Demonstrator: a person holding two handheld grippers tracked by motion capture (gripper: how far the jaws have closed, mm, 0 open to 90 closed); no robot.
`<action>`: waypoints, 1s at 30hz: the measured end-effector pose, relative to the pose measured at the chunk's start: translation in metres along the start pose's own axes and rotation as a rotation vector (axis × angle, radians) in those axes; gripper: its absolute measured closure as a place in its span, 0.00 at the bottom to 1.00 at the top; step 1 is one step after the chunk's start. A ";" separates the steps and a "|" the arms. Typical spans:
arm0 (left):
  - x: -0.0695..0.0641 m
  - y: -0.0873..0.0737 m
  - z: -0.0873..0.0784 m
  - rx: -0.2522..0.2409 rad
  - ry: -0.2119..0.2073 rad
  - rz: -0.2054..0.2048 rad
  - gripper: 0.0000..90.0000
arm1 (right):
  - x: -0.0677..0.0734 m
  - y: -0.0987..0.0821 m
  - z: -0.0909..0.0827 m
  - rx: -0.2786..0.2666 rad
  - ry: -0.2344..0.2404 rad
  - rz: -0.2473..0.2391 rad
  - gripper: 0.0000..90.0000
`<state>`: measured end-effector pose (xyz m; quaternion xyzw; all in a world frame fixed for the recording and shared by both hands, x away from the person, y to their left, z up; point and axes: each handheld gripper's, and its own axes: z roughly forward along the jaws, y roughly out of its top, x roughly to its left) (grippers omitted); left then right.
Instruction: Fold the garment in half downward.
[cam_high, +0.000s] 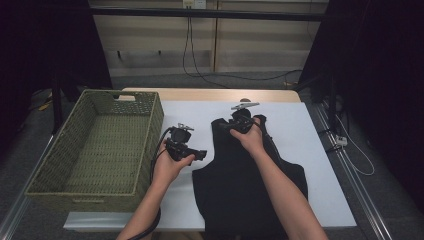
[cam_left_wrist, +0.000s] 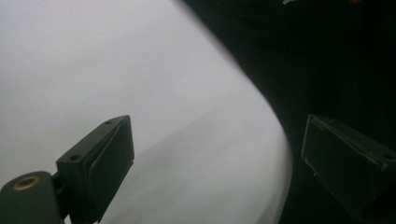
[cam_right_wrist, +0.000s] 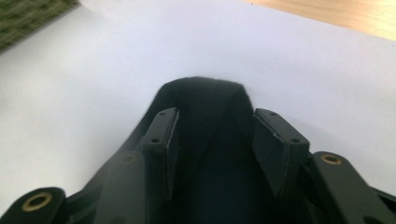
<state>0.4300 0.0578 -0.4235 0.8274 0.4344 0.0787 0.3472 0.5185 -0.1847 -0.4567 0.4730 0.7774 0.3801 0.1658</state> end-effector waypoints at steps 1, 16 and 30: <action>0.001 0.000 -0.001 -0.002 -0.001 -0.001 0.10 | 0.000 0.002 0.004 -0.006 -0.011 -0.008 0.52; 0.005 -0.004 -0.002 -0.005 -0.004 -0.010 0.10 | -0.017 0.037 0.042 -0.029 0.007 -0.003 0.88; 0.006 -0.002 -0.001 -0.008 -0.012 -0.018 0.10 | -0.066 0.011 -0.026 -0.044 -0.077 0.076 0.45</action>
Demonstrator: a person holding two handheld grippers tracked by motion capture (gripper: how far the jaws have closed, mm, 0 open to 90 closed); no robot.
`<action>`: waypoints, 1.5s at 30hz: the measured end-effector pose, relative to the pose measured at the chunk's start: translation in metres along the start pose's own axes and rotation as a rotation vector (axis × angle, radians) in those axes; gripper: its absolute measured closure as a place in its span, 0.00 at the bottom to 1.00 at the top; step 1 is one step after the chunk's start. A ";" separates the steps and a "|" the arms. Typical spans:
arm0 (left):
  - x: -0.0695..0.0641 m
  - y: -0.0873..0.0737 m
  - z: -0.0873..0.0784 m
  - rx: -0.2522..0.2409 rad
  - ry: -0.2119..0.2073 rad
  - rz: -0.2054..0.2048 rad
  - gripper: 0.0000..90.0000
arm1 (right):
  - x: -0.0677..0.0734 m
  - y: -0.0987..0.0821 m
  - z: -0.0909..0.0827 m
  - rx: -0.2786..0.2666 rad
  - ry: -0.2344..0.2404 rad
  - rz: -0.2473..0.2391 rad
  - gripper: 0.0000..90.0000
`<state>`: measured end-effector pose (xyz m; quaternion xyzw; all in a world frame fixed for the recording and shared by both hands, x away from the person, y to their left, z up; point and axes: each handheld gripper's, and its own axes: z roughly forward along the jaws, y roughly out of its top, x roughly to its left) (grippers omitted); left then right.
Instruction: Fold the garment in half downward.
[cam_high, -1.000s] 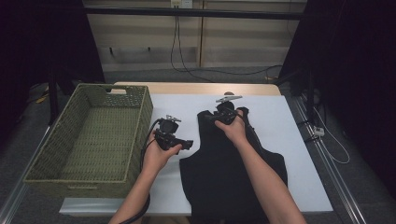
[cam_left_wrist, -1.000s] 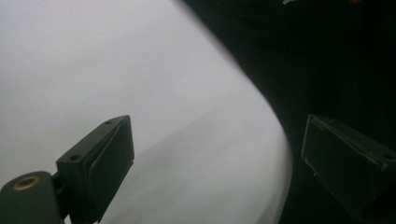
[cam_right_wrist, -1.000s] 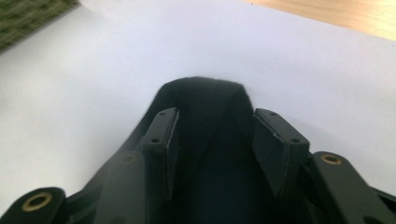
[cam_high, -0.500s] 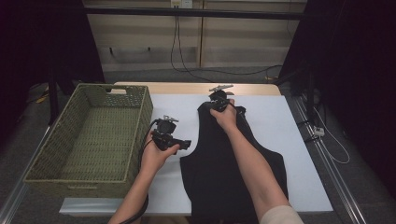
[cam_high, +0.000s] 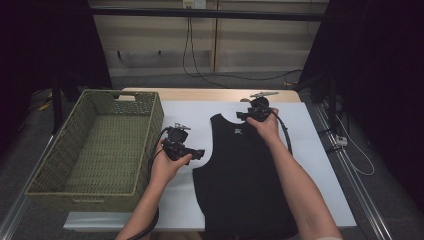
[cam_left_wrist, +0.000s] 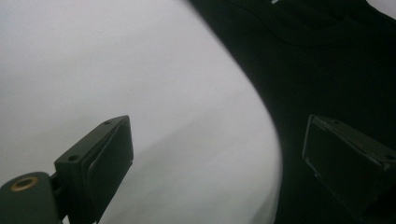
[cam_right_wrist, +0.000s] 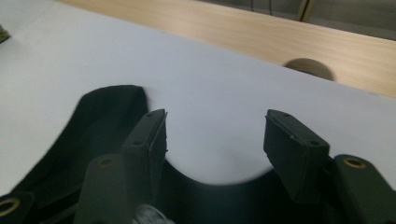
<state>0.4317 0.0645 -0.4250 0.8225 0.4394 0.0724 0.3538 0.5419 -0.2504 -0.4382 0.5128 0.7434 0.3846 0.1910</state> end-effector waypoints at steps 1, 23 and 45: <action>0.000 0.000 0.000 -0.002 0.001 -0.001 0.10 | -0.007 -0.002 -0.005 0.001 -0.018 0.009 0.45; 0.001 -0.001 0.003 0.005 -0.002 -0.002 0.10 | -0.048 -0.029 0.001 0.042 -0.083 0.028 0.88; -0.002 0.007 0.008 0.017 -0.009 0.011 0.10 | -0.015 -0.027 -0.065 -0.127 0.075 -0.015 0.90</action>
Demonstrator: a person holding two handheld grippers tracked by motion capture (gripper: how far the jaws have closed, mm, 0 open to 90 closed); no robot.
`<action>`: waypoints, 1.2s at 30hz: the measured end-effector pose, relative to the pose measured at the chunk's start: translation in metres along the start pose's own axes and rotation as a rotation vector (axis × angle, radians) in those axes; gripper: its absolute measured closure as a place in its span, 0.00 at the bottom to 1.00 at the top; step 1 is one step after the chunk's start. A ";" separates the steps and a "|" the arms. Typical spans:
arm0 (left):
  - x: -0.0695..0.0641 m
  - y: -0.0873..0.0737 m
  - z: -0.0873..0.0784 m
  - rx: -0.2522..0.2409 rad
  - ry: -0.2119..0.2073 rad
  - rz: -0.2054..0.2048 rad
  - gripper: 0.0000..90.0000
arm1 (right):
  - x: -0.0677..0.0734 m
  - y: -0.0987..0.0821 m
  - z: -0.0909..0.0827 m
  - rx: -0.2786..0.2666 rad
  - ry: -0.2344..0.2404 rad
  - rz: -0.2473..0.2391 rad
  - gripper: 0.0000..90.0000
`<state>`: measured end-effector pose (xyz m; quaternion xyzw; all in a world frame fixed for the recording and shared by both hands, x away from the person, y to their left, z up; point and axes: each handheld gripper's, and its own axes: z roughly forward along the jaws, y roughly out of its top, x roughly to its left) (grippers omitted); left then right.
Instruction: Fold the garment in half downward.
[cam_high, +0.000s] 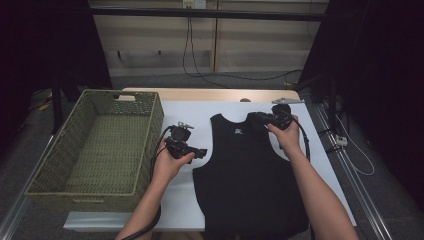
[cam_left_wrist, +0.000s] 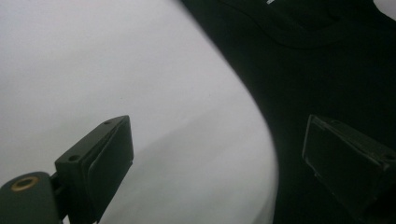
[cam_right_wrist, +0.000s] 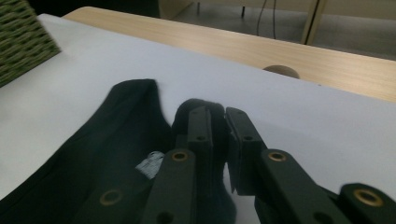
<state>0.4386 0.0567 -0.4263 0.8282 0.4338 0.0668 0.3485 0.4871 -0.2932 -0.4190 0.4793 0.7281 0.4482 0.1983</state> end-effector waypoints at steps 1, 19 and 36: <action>0.000 0.001 0.002 -0.007 -0.008 -0.015 0.10 | 0.003 -0.001 -0.003 -0.005 0.007 -0.005 0.90; 0.008 0.034 0.030 0.017 -0.017 -0.020 0.11 | 0.041 -0.030 -0.039 0.016 0.084 -0.075 0.90; 0.009 0.058 0.050 0.022 -0.021 0.001 0.12 | 0.052 -0.069 -0.059 0.081 0.147 -0.092 0.89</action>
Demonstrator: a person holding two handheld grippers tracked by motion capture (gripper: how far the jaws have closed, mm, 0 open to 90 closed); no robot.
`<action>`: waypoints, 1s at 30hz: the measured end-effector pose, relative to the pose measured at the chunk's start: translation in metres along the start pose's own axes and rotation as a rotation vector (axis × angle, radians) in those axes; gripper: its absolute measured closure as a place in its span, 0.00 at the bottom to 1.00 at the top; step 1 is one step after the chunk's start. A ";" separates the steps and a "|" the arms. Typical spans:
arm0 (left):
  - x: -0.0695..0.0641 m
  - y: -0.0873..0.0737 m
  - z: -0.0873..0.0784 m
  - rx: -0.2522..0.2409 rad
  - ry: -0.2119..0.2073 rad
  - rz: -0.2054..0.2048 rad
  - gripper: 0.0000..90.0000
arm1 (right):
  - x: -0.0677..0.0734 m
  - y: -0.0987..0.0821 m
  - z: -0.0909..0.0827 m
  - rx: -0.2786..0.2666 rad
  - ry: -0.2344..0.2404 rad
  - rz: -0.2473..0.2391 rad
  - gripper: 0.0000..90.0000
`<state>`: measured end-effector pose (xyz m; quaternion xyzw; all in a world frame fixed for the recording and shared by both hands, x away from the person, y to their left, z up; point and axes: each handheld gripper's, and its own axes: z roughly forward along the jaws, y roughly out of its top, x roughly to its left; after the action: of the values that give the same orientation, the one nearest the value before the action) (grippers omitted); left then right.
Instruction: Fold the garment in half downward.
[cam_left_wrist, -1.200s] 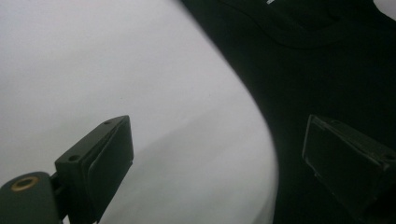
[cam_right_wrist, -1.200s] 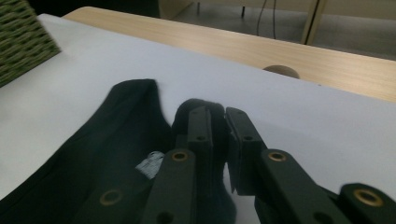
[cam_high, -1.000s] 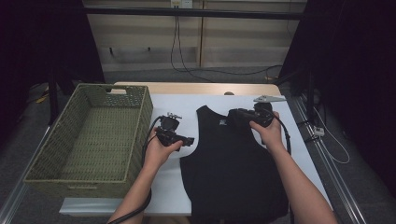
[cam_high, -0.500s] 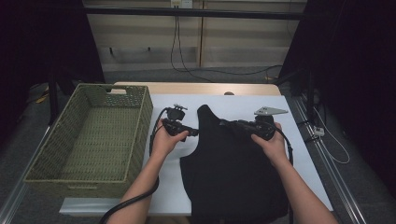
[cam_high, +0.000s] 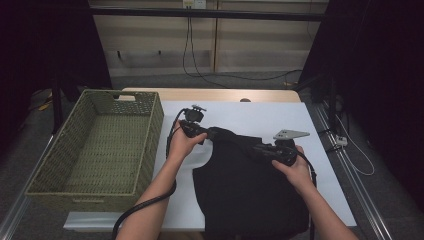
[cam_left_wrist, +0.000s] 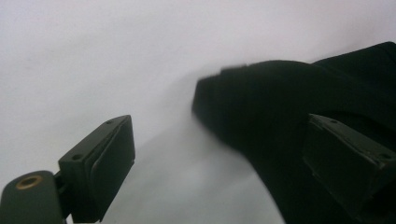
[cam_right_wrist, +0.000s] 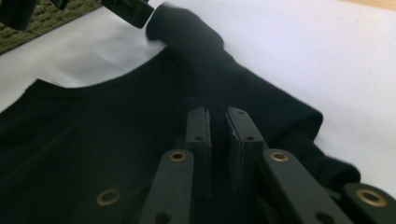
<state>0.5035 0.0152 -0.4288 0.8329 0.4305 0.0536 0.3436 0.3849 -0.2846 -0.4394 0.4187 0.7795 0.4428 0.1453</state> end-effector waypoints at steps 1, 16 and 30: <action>-0.001 -0.001 0.002 0.006 -0.001 0.004 0.14 | 0.000 -0.002 0.000 -0.002 0.001 0.009 0.89; -0.011 -0.005 0.011 0.061 -0.105 0.039 0.71 | 0.001 -0.006 0.000 -0.005 -0.025 0.018 0.88; -0.027 -0.004 -0.021 0.092 -0.191 0.012 0.90 | 0.001 -0.007 -0.010 -0.024 -0.069 0.016 0.89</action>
<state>0.4756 0.0071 -0.4095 0.8517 0.3929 -0.0437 0.3441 0.3746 -0.2916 -0.4398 0.4378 0.7654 0.4386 0.1735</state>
